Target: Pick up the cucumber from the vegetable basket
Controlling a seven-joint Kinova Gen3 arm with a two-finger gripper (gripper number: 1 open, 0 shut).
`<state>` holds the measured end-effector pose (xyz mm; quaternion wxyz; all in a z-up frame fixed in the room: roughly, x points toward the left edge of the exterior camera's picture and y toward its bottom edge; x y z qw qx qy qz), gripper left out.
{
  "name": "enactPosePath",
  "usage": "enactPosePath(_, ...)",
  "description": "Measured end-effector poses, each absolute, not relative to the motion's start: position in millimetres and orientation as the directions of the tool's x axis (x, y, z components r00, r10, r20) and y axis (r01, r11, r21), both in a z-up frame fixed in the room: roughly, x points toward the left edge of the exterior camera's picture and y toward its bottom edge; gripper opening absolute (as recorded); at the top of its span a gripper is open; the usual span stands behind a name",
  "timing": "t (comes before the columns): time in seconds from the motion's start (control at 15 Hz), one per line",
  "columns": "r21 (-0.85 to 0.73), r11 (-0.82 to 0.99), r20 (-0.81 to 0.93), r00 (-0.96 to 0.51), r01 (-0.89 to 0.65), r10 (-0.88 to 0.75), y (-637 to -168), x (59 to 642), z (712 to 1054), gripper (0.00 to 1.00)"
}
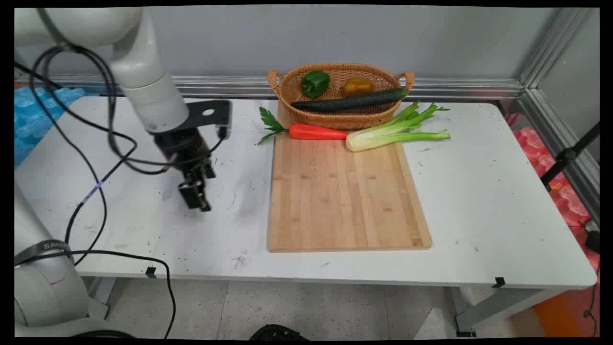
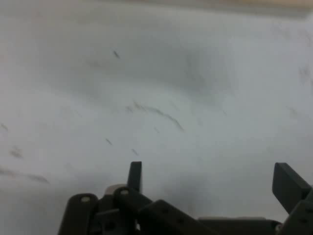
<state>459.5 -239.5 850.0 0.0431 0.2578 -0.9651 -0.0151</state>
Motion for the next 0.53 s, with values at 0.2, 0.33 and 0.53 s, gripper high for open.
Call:
enactPosePath(0.2,-0.001,0.876,0.123,-0.869,-0.482,-0.479,-273,445,853,1.00)
enactPosePath(0.33,-0.032,0.878,0.163,-0.869,-0.477,-0.467,-301,433,858,1.00)
enactPosePath(0.53,-0.073,0.877,0.226,-0.865,-0.474,-0.448,-340,416,866,1.00)
